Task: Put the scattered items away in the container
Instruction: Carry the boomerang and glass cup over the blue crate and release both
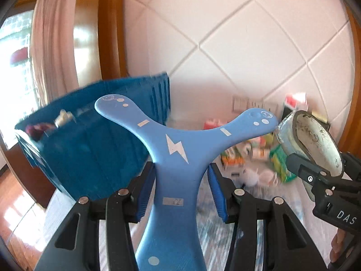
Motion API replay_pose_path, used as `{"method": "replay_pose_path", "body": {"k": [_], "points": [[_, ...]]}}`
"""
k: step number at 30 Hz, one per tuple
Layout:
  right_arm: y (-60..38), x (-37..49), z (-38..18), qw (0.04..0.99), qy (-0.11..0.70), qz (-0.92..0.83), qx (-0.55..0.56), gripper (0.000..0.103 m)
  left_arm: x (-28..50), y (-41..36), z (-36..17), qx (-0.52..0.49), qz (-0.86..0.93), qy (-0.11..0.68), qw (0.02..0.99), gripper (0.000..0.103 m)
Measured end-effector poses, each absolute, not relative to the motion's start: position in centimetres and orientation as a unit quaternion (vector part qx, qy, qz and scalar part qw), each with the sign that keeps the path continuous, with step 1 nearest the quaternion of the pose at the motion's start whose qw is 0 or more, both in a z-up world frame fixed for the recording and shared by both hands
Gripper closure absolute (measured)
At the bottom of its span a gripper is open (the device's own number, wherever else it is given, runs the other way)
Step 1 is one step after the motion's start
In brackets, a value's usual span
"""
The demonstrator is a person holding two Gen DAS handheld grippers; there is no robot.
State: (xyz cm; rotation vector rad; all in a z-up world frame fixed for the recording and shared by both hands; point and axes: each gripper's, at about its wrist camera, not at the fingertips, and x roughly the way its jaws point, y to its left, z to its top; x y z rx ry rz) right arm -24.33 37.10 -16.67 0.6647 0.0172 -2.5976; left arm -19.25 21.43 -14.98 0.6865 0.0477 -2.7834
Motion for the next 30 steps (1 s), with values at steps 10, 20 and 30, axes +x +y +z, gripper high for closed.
{"method": "replay_pose_path", "body": {"k": [10, 20, 30], "points": [[26.3, -23.5, -9.7, 0.268, 0.015, -0.949, 0.166, 0.029, -17.5, 11.4, -8.0, 0.161, -0.973, 0.017, 0.163, 0.056], [7.0, -26.9, -7.2, 0.296, 0.000, -0.941, 0.164, 0.029, -19.1, -8.5, -5.5, 0.170, -0.968, 0.019, 0.182, 0.056], [-2.4, -31.0, -8.0, 0.267, 0.003, -0.938, 0.219, 0.027, -22.0, -17.6, -7.9, 0.202, -0.966, 0.038, 0.158, 0.055]]}}
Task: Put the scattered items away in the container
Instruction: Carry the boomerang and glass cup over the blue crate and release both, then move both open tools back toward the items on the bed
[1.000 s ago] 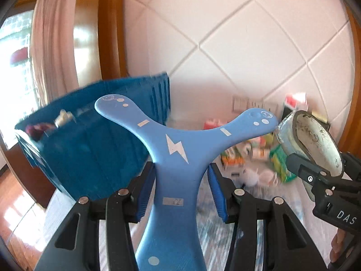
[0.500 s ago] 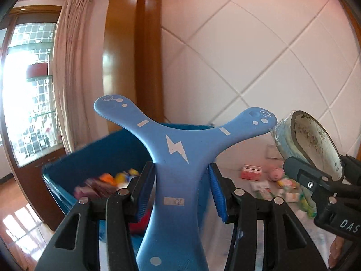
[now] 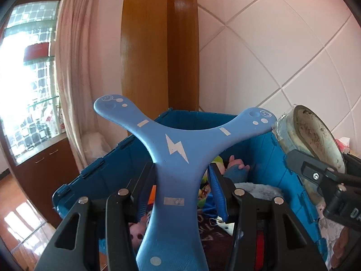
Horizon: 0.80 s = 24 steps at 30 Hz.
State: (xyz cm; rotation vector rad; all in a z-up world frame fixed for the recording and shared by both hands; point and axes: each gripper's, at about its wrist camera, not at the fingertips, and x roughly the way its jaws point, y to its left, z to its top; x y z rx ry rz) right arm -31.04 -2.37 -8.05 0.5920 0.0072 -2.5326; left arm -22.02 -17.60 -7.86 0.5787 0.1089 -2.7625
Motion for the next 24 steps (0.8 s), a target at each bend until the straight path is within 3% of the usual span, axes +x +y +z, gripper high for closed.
{"method": "replay_pose_path", "body": {"k": [1, 3, 4, 5, 9, 12, 24], "points": [[-2.6, -31.2, -8.2, 0.262, 0.005, -0.939, 0.222, 0.026, -22.3, -18.0, -8.0, 0.206, -0.966, 0.042, 0.153, 0.053], [-2.9, -31.6, -8.4, 0.244, 0.012, -0.943, 0.227, 0.019, -22.7, -18.6, -8.1, 0.208, -0.966, 0.049, 0.147, 0.039], [-2.7, -31.5, -8.5, 0.240, 0.013, -0.944, 0.225, 0.018, -22.8, -18.6, -8.2, 0.206, -0.967, 0.050, 0.145, 0.026], [-2.5, -31.3, -8.5, 0.238, 0.012, -0.946, 0.221, 0.018, -22.8, -18.6, -8.3, 0.202, -0.968, 0.051, 0.141, 0.019], [-1.5, -31.0, -8.1, 0.230, 0.003, -0.949, 0.216, 0.012, -23.1, -18.4, -8.6, 0.206, -0.969, 0.050, 0.131, 0.018], [-0.8, -30.3, -8.0, 0.228, 0.003, -0.950, 0.212, 0.001, -22.8, -18.6, -8.7, 0.205, -0.968, 0.059, 0.131, 0.018], [1.2, -26.9, -7.8, 0.238, 0.009, -0.947, 0.216, 0.001, -18.0, -16.2, -8.6, 0.208, -0.964, 0.079, 0.148, 0.018]]}}
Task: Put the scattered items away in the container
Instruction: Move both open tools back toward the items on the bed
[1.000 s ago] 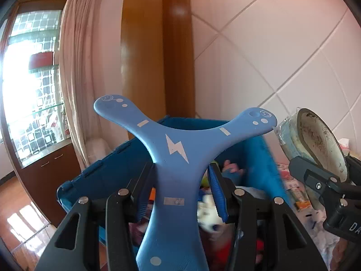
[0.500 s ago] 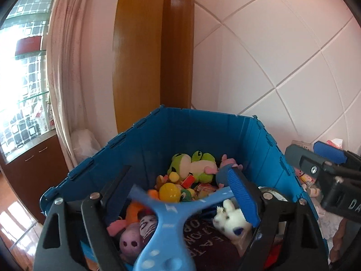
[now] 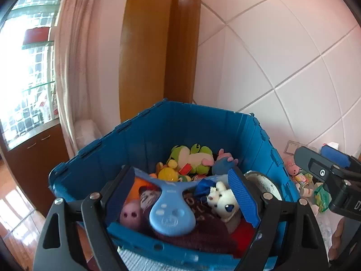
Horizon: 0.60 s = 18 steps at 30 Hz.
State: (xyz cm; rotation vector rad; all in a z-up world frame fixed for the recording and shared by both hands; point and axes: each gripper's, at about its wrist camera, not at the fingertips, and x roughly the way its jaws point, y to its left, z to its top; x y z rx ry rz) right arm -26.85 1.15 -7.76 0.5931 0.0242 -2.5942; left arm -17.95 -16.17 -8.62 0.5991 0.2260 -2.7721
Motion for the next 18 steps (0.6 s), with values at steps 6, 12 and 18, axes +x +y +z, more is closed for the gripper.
{"method": "replay_pose_path", "body": {"k": [6, 12, 18], "points": [[3.0, -24.4, -7.4, 0.243, 0.001, -0.947, 0.210, 0.001, -15.2, -14.3, -8.4, 0.202, -0.965, 0.079, 0.150, 0.018], [6.4, -22.1, -7.1, 0.240, -0.005, -0.949, 0.206, 0.001, -12.9, -11.6, -8.3, 0.199, -0.965, 0.088, 0.147, 0.018], [11.5, -20.1, -7.6, 0.234, -0.017, -0.950, 0.208, 0.001, -11.9, -7.2, -8.2, 0.199, -0.967, 0.088, 0.135, 0.018]]}}
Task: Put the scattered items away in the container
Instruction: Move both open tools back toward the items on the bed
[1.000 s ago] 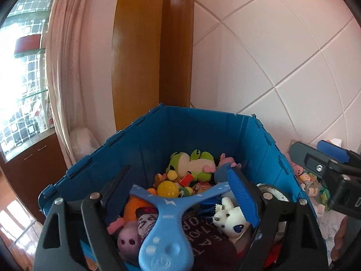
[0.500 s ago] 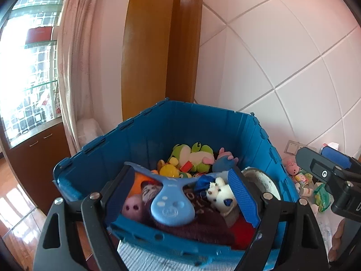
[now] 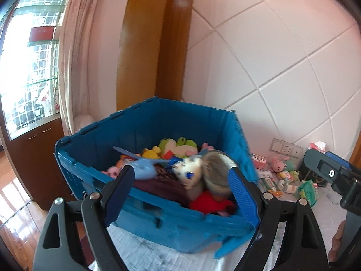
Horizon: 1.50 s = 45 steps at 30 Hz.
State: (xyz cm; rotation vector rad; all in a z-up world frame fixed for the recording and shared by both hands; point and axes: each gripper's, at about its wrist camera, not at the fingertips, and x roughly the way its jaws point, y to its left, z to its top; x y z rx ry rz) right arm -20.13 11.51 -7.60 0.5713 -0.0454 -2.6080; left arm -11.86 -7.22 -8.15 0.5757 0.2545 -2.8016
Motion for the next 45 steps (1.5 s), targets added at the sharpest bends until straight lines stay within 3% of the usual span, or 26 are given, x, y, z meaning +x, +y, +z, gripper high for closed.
{"method": "replay_pose_path", "body": {"k": [11, 20, 27, 32, 45], "points": [[27.9, -17.4, -10.2, 0.172, -0.066, -0.957, 0.224, 0.001, -12.9, 6.8, -9.3, 0.225, -0.969, 0.067, 0.079, 0.018], [42.4, -16.3, -13.7, 0.053, -0.143, -0.954, 0.258, 0.001, -15.8, 16.9, -12.2, 0.286, -0.958, 0.025, 0.017, 0.018], [47.3, -14.5, -14.5, -0.051, -0.159, -0.951, 0.258, 0.001, -18.4, 18.8, -13.6, 0.289, -0.956, 0.024, -0.049, 0.018], [48.4, -14.3, -16.0, -0.103, -0.130, -0.940, 0.298, 0.001, -21.7, 18.8, -17.5, 0.328, -0.940, 0.046, -0.076, 0.018], [53.3, -20.5, -23.5, -0.083, -0.161, -0.905, 0.386, 0.001, -28.8, 23.2, -23.8, 0.395, -0.915, 0.035, -0.072, 0.018]]}}
